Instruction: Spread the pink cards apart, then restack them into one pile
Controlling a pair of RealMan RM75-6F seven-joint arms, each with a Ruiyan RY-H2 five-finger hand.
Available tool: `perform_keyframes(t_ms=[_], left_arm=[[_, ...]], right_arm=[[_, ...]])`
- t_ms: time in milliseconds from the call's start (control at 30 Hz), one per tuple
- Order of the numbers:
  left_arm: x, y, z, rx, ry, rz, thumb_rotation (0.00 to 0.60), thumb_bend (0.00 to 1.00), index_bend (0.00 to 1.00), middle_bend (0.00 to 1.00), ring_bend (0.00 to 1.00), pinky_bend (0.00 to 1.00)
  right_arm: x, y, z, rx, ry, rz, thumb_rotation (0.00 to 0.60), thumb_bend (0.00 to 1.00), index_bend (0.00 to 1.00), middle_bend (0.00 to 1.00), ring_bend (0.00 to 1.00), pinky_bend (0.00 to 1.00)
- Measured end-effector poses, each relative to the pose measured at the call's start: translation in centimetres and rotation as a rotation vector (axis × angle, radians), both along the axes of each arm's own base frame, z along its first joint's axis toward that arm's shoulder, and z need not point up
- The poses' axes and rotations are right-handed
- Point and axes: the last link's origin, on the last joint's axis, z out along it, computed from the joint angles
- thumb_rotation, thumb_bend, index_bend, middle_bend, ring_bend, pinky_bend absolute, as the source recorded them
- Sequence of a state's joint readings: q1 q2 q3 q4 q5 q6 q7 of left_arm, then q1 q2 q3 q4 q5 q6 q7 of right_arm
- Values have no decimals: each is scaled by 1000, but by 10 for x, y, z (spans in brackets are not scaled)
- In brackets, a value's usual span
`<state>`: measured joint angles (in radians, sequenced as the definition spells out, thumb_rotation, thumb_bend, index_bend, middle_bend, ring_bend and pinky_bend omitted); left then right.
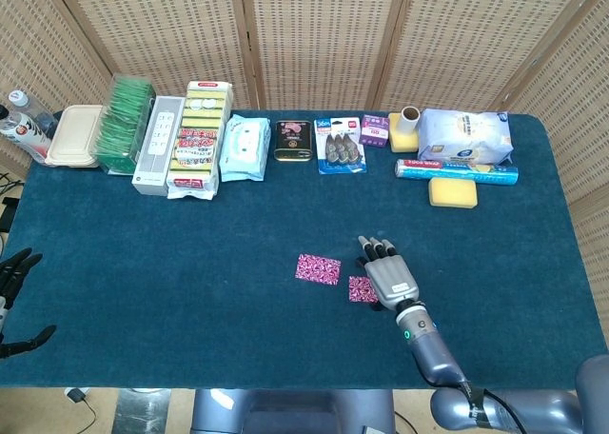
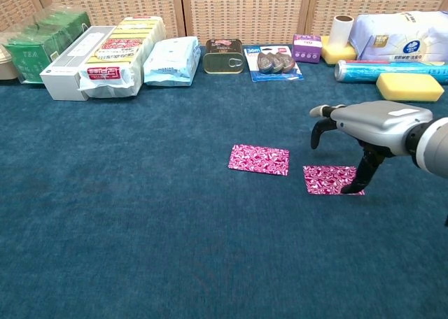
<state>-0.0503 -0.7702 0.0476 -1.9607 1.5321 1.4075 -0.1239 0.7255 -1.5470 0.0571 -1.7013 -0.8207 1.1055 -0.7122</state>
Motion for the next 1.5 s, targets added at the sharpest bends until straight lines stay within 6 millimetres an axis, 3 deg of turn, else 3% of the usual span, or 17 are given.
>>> perform_keyframes(t_ms=[667, 1500], left_arm=[[0, 1, -2, -7, 6, 5, 600, 210, 0, 0, 0, 63], [1, 2, -5, -14, 15, 9, 600, 209, 0, 0, 0, 62]], right_arm=[[-6, -3, -9, 1, 2, -36, 600, 187, 265, 0, 0, 61], [-21, -3, -11, -15, -8, -63, 600, 184, 392, 0, 0, 62]])
